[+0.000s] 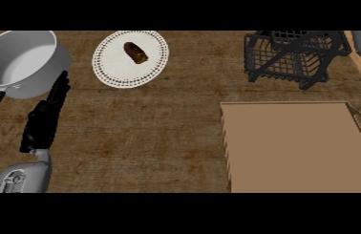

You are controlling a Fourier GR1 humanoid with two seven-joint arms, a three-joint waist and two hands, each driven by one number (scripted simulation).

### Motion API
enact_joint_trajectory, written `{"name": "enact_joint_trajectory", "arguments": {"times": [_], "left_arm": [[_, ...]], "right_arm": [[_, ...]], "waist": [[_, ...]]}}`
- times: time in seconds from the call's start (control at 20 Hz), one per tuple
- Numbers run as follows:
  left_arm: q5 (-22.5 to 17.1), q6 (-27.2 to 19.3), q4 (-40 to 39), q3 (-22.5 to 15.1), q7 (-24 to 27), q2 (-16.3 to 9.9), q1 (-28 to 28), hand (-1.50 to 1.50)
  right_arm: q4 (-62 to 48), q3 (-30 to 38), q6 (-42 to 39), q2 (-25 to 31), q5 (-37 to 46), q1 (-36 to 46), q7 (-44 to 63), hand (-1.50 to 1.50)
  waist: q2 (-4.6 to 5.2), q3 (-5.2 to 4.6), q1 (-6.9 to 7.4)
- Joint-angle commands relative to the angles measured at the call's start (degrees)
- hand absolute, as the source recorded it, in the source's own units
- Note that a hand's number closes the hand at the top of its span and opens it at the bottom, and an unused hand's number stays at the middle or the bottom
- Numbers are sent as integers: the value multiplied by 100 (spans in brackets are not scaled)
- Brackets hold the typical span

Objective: Pick the cupcake from the tray and place it in the tiered basket

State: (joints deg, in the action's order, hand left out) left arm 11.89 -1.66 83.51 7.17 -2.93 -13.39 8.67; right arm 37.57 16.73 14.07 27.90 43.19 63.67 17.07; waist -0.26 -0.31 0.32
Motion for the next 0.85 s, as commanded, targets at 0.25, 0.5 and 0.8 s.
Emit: {"name": "enact_joint_trajectory", "arguments": {"times": [0.25,0.5,0.8], "left_arm": [[-6,-86,-223,173,58,-25,102,0],[172,-184,151,-91,-111,190,-255,0],[119,-85,331,-43,-295,106,-147,0]], "right_arm": [[1307,612,-964,582,-821,-902,989,-150],[2403,1211,-2000,1250,-1663,-1897,901,-150],[3650,2124,-2360,1233,-2609,-3509,386,-150]], "waist": [[-34,28,-206],[-52,30,-278],[-16,32,-188]]}}
